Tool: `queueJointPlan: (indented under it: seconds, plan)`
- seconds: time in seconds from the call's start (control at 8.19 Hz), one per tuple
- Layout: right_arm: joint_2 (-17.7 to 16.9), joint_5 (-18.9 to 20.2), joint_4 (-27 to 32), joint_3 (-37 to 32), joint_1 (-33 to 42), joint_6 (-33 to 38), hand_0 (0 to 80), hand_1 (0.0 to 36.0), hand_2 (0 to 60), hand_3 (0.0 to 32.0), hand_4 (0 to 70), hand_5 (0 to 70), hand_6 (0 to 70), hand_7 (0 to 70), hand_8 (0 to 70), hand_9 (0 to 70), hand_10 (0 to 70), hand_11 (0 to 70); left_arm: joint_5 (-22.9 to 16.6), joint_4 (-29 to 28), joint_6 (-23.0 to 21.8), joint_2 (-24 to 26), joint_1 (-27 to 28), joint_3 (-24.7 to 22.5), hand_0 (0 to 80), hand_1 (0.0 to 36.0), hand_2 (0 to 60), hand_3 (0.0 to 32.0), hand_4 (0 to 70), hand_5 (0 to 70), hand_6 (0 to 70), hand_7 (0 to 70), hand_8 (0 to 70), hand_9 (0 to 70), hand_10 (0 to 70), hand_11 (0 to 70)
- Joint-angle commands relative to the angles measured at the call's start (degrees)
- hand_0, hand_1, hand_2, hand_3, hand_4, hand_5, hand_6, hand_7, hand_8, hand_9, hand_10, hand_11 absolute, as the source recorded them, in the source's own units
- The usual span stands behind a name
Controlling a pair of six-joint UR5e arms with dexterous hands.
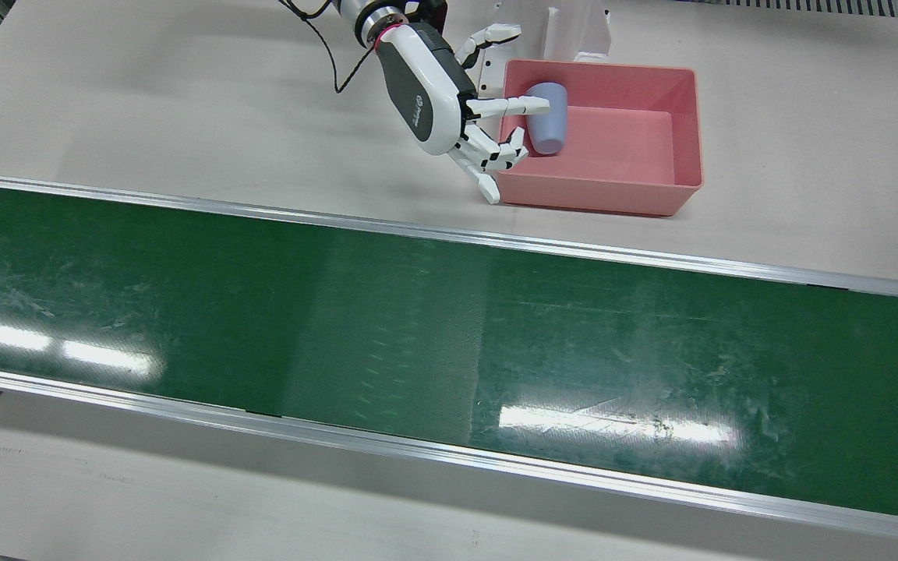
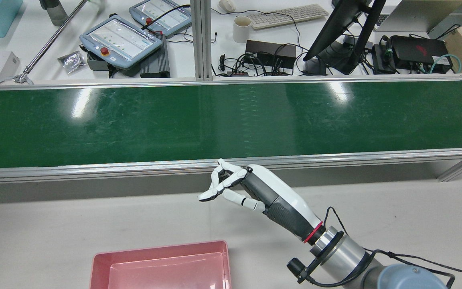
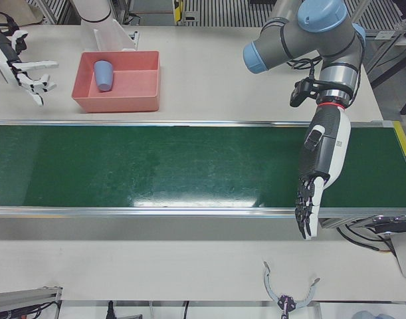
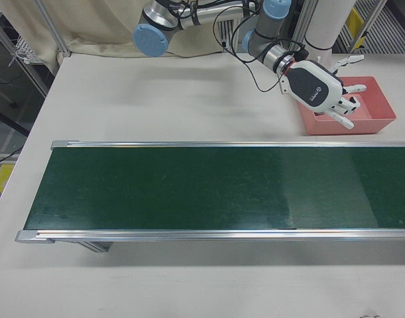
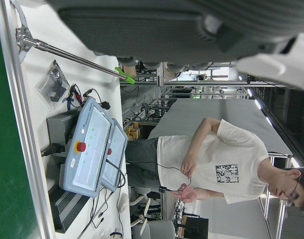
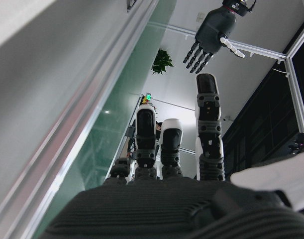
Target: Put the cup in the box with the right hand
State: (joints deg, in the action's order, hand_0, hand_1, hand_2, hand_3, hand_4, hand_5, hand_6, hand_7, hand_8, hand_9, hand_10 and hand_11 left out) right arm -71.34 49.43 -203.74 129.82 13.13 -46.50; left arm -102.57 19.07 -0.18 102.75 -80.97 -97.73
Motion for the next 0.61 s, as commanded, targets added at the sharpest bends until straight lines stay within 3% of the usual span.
queueJointPlan:
  seconds: [0.0, 0.24, 0.37, 0.49]
  plan:
    - [-1.4, 7.1, -1.0, 1.2, 15.1, 4.7, 7.9, 0.0, 1.4, 0.0, 62.5, 0.9, 27.2, 70.0, 31.9, 57.0, 24.3, 33.6, 0.0, 0.0, 0.0, 0.0, 0.0, 0.0, 0.0, 0.0, 0.0, 0.0, 0.0, 0.0, 0.0, 0.0, 0.0, 0.0, 0.0, 0.0]
    - [-3.4, 10.7, -0.5, -3.6, 27.6, 12.3, 24.3, 0.0, 0.0, 0.0, 53.4, 2.5, 25.1, 70.0, 32.1, 57.6, 26.8, 37.7, 0.0, 0.0, 0.0, 0.0, 0.0, 0.0, 0.0, 0.0, 0.0, 0.0, 0.0, 0.0, 0.0, 0.0, 0.0, 0.0, 0.0, 0.0]
    - [-3.3, 11.2, 2.3, -11.9, 33.3, 22.0, 21.4, 0.0, 0.0, 0.0, 61.8, 0.9, 21.4, 70.0, 27.0, 51.6, 21.2, 29.3, 0.0, 0.0, 0.0, 0.0, -0.1, 0.0, 0.0, 0.0, 0.0, 0.0, 0.0, 0.0, 0.0, 0.0, 0.0, 0.0, 0.0, 0.0]
    - [-3.2, 13.3, 5.0, -17.6, 39.5, 27.4, 27.8, 0.0, 0.0, 0.0, 62.1, 0.1, 16.5, 70.0, 17.8, 37.9, 15.4, 21.2, 0.0, 0.0, 0.0, 0.0, 0.0, 0.0, 0.0, 0.0, 0.0, 0.0, 0.0, 0.0, 0.0, 0.0, 0.0, 0.0, 0.0, 0.0]
